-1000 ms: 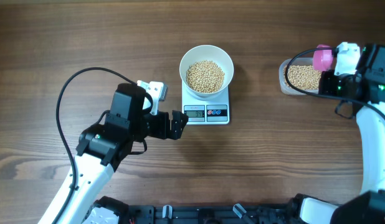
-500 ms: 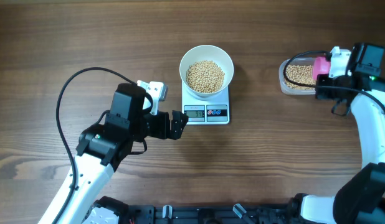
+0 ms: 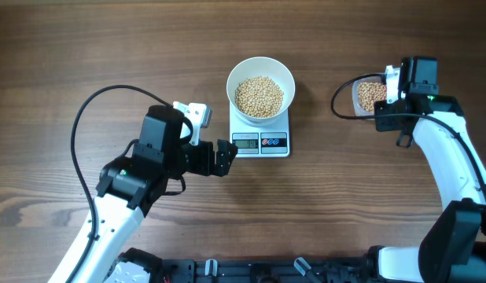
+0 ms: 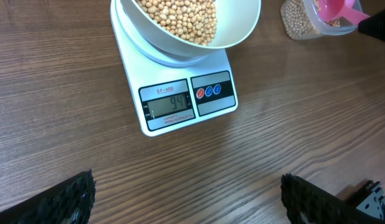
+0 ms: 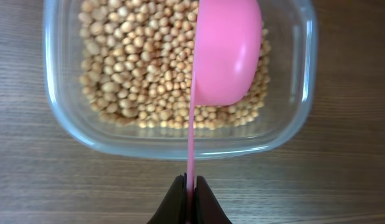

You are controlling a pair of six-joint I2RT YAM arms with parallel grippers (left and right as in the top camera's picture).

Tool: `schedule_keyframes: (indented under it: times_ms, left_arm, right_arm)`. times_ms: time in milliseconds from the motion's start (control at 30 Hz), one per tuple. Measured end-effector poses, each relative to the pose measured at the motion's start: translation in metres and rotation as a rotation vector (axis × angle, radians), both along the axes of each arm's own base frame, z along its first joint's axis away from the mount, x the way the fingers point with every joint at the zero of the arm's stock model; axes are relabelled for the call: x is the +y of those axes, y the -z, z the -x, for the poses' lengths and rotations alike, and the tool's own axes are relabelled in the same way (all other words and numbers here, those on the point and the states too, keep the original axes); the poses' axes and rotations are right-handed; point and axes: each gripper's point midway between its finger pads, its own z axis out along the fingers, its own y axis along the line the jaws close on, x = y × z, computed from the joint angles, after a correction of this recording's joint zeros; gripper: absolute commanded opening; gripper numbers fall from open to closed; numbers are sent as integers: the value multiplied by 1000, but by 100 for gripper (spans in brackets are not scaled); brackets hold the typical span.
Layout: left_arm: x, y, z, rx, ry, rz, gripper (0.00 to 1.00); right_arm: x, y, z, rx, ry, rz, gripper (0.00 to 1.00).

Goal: Scoop item into bowl and weigh 150g on scale
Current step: 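Move the empty scoop back over the soybean tub with the right gripper, then dip the scoop into the soybeans and lift a scoopful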

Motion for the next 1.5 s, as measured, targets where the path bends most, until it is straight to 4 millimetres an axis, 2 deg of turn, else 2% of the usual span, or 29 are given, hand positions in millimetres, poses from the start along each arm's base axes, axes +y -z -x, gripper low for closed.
schedule_keyframes:
  times_ms: [300,500,767,1067,1367,1500]
  left_arm:
    - [0,0,0,0,0,0,100]
    - [0,0,0,0,0,0,100]
    - [0,0,0,0,0,0,100]
    - [0,0,0,0,0,0,100]
    - [0,0,0,0,0,0,100]
    - [0,0,0,0,0,0,100]
  right_arm:
    - [20,15,7,17,-33,-109,4]
    - [34,16,6,9,-41,-197,4]
    - [44,16,6,0,-29,-289,4]
    - [30,12,13,-32,83,-544,4]
    - [24,-6,14,-102,134,-790,4]
    - [22,-1,15,-88,179,-864,4]
